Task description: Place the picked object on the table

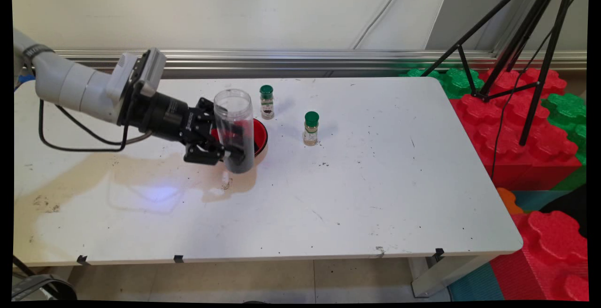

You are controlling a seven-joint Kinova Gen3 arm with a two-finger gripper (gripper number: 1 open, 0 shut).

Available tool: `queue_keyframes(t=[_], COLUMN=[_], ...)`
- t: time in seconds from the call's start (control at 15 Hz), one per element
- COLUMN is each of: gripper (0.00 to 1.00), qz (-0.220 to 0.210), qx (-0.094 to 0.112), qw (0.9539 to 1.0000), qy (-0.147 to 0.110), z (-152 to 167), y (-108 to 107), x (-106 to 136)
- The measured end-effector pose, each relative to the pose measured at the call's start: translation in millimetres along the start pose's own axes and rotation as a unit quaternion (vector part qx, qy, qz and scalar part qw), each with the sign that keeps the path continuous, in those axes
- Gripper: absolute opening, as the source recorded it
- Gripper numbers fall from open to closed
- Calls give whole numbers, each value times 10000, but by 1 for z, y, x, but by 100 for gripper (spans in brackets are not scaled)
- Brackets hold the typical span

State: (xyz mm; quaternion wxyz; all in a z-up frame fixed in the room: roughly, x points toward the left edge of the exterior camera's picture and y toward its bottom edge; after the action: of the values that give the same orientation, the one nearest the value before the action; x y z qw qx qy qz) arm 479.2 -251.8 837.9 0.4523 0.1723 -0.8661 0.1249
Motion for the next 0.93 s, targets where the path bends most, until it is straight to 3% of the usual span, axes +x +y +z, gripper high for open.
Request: queue_keyframes(t=[0.93], gripper=[0], qz=[296], qx=[-378], qw=[9988], qy=[-64], z=[12], y=[24], x=[-55])
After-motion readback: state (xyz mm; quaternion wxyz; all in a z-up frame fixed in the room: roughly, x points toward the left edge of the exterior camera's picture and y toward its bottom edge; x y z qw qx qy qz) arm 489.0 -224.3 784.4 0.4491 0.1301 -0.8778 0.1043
